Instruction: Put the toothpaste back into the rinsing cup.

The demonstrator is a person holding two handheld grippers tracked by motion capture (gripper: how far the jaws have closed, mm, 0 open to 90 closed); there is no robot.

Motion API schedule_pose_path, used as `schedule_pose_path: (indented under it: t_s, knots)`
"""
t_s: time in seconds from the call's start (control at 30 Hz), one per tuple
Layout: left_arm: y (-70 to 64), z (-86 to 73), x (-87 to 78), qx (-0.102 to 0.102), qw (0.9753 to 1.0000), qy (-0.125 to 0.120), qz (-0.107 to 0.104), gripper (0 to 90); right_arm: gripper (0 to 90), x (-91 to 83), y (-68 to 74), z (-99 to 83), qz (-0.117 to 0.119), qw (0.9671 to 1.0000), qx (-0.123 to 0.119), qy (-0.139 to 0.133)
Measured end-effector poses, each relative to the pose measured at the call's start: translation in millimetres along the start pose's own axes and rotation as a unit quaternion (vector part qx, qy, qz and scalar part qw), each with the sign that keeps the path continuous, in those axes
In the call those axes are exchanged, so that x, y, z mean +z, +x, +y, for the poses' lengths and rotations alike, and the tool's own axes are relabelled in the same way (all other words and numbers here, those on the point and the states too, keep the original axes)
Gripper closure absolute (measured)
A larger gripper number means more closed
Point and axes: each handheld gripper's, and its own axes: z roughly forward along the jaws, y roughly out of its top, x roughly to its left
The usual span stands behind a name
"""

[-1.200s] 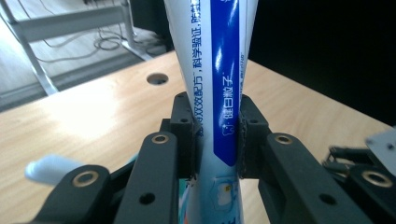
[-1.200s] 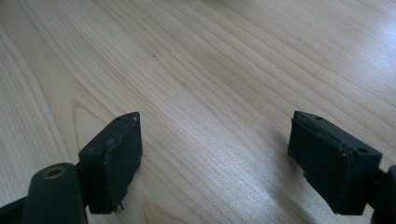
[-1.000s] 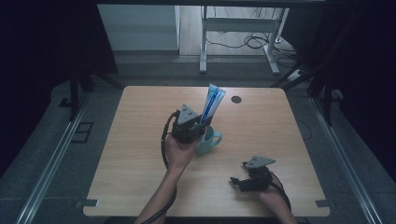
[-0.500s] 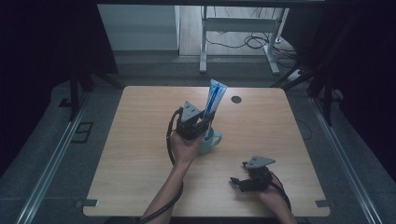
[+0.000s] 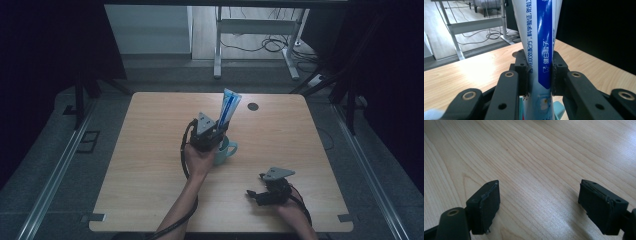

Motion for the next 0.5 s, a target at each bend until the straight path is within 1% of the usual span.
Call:
schedule_pose_path:
  t_s: [0.2,0.43,0.5]
  knots:
    - [-2.6,-8.1,4.1,0.007,0.9999,0.008,0.005,72.7,17.4,0.0,0.0,0.0,0.0,1.0,0.0,0.0]
    - [-5.3,-15.7,8.8,0.016,0.9995,0.023,0.011,72.5,17.4,0.0,-0.2,0.0,0.0,1.0,-0.001,0.0]
    - [-5.5,-17.8,10.1,0.016,0.9994,0.027,0.011,72.5,17.4,0.0,0.0,0.0,0.0,1.0,0.0,0.0]
